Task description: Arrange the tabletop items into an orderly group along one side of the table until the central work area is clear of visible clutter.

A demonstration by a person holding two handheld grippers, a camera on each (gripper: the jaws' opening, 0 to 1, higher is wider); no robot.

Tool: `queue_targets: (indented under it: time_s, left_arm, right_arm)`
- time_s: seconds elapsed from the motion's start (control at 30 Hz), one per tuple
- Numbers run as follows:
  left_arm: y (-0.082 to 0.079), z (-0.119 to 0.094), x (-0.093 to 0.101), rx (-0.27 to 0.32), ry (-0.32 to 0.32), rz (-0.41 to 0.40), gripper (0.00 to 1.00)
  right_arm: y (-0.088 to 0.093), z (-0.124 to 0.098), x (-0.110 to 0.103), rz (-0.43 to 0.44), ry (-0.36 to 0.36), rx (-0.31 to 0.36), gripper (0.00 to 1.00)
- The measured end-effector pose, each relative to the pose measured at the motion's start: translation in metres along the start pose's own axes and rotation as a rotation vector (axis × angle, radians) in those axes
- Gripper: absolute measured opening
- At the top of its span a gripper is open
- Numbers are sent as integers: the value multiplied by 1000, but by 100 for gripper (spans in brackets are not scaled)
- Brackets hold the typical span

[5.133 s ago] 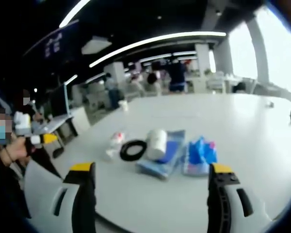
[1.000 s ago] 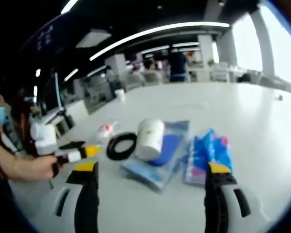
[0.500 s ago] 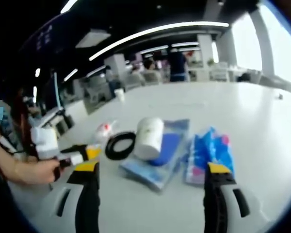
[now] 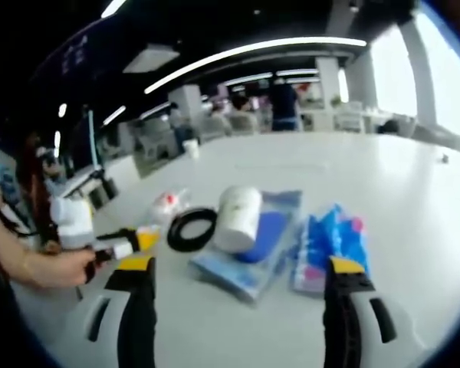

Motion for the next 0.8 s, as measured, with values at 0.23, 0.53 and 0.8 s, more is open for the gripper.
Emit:
queue_targets:
  time_s: [0.23, 0.53, 0.8]
  left_arm:
    - [-2, 1, -2, -20, 14, -6, 23]
    - [-4, -1, -7, -66, 26, 4, 22]
    - [-7, -4, -9, -97, 24, -36, 22]
  right_arm:
    - [-2, -3, -1, -27, -13, -11, 95]
    - [-5, -4, -5, -53, -27, -33, 100]
    - [-8, -5, -4, -121, 0, -45, 100]
Point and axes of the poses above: the point that each gripper's makers call its tool centre point, and the gripper's own axes: z roughly forward along the fingers, x roughly to its right, y roughly out of its underside, the point moved 9 cm from there along -z, roughly backward along the fingers, and after that the axes turned 8 degrees about z, right-handed, at the moved point
